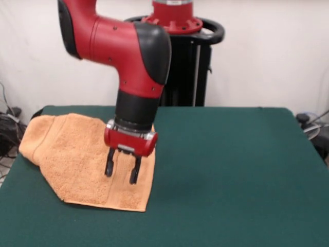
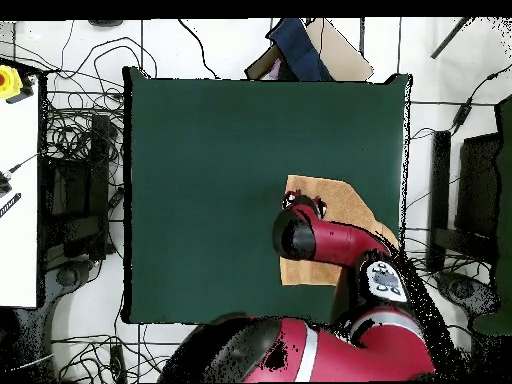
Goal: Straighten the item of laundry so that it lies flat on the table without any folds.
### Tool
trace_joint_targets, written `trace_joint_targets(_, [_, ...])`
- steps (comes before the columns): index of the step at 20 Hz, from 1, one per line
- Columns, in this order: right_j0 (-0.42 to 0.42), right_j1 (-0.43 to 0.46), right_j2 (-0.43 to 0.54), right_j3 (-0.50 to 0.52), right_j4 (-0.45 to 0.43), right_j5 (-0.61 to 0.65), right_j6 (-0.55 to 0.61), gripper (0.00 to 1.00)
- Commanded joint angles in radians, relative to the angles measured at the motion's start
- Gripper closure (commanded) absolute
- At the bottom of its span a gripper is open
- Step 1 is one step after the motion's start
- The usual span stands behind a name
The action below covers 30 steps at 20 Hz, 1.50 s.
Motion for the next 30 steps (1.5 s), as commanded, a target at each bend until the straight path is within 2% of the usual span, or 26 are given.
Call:
trace_joint_targets(1, [0.000,0.146,0.075,-0.226,0.023,0.130,0.028,0.00])
trace_joint_targets(4, [-0.040,0.198,0.120,-0.278,-0.002,0.138,-0.002,0.00])
trace_joint_targets(7, [-0.110,0.254,0.221,-0.325,-0.038,0.189,-0.067,0.00])
trace_joint_targets(11, [-0.188,0.337,0.346,-0.391,-0.055,0.337,-0.165,0.00])
trace_joint_targets(17, [-0.215,0.373,0.406,-0.449,-0.039,0.576,-0.227,0.00])
trace_joint_targets(18, [-0.229,0.375,0.428,-0.448,-0.051,0.593,-0.231,1.00])
trace_joint_targets(21, [-0.217,0.362,0.416,-0.426,-0.028,0.644,-0.184,1.00])
trace_joint_targets(25, [-0.174,0.303,0.382,-0.310,-0.021,0.565,-0.002,1.00])
trace_joint_targets(30, [-0.141,0.257,0.362,-0.218,0.005,0.527,0.098,1.00])
